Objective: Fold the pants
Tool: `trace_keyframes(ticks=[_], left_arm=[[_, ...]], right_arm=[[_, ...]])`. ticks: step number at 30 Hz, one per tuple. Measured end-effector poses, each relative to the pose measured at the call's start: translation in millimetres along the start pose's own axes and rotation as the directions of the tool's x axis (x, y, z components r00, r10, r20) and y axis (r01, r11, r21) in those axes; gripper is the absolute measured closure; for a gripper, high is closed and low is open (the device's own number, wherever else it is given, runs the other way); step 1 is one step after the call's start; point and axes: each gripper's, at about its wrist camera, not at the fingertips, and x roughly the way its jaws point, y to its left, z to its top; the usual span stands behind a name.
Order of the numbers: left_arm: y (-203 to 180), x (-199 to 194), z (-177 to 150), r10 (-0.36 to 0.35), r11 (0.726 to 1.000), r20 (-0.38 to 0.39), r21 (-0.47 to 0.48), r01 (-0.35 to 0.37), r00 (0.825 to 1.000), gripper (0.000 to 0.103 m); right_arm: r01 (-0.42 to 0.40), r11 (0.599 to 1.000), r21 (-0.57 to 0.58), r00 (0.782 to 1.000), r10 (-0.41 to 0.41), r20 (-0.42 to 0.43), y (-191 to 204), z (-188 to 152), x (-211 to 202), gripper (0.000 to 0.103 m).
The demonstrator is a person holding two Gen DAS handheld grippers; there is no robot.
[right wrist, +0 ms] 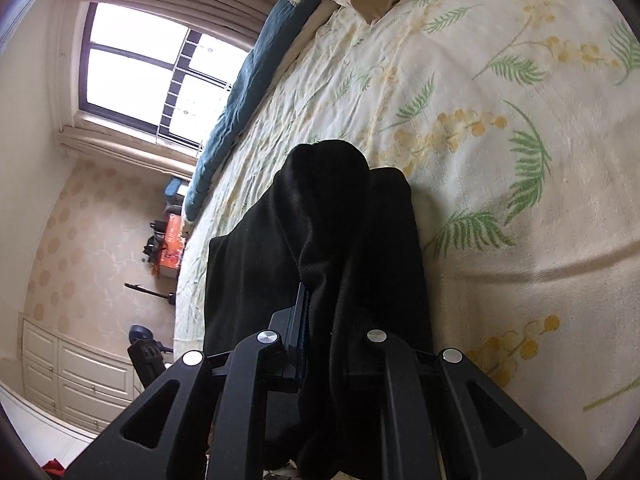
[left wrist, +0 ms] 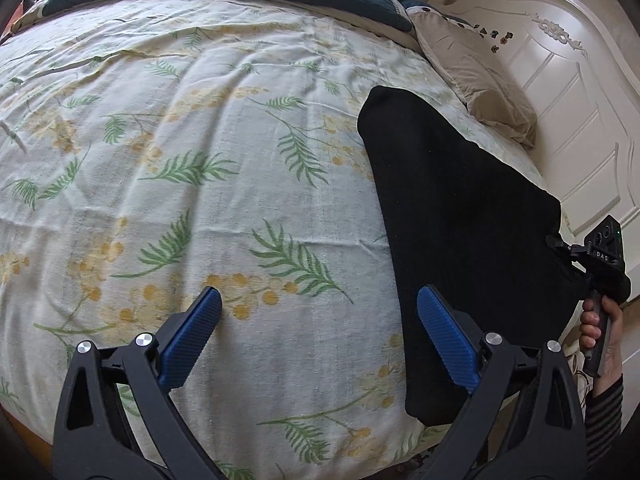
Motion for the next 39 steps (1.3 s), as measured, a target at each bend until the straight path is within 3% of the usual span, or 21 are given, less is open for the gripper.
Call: trace_keyframes(ticks=[7,13,14,15,16,21,25,29,33,35,39], left_arm=[[3.7,1.4,2.2,-0.035,0.999,-0.005,-0.023,0.035,0.999,0.005],[6.5,1.1,2.6,-0.062,0.998,-0.011,-0.024,0.062,0.998,0.005],[6.9,0.3,2.8,-0.068,0.997,-0.011,-0.021,0.068,0.998,0.005],[7.8,-1.0,3.1,-0.078,0.997,-0.012,-0.022,0.078,0.997,0.005],[8.5,-2.7,2.9,-0.088,0.996,-0.012,-0.026,0.087,0.996,0.005],[12.6,-9.0,0.4,-0.196,0.978,-0.025,-0.073,0.194,0.98,0.005],[9.7,-2.2,-2.6,-0.323,0.942,-0.06,-0.121,0.314,0.945,0.005],[-4.3,13.1,-2.3,-0.447,0.889,-0.114,-0.165,0.427,0.887,0.005],[-23.4,29.2,-1.7,-0.526,0.848,-0.155,-0.175,0.501,0.836,0.005],[-30.3,38.3,-1.7,-0.54,0.839,-0.167,-0.18,0.513,0.825,0.005],[-37.0,43.8,-0.2,-0.538,0.841,-0.146,-0.165,0.516,0.83,0.009]], right_arm=[[-0.014,1.0,0.01,1.0,0.014,0.018,-5.8,-1.1,-8.1,0.091],[0.008,0.999,0.051,0.997,-0.012,0.083,-16.1,2.5,-36.0,0.087],[0.027,0.998,0.059,0.995,-0.033,0.097,-17.0,3.9,-44.9,0.078],[0.044,0.997,0.065,0.993,-0.051,0.11,-17.8,4.8,-51.6,0.059],[0.055,0.996,0.073,0.99,-0.064,0.126,-17.4,5.3,-59.3,0.052],[-0.015,0.995,0.094,0.987,0.0,0.159,-22.0,-1.4,-85.9,0.033],[-0.02,0.995,0.1,0.994,0.01,0.106,-25.2,-15.0,-76.9,0.032],[-0.031,0.995,0.093,0.999,0.027,0.046,-24.8,-26.3,-60.6,0.032],[-0.038,0.997,0.068,0.999,0.037,0.011,-20.0,-29.3,-48.2,0.032],[-0.038,0.998,0.055,0.999,0.038,0.002,-17.4,-27.2,-43.4,0.028],[-0.048,0.999,0.02,0.999,0.049,-0.023,-13.1,-21.4,-31.5,0.025]])
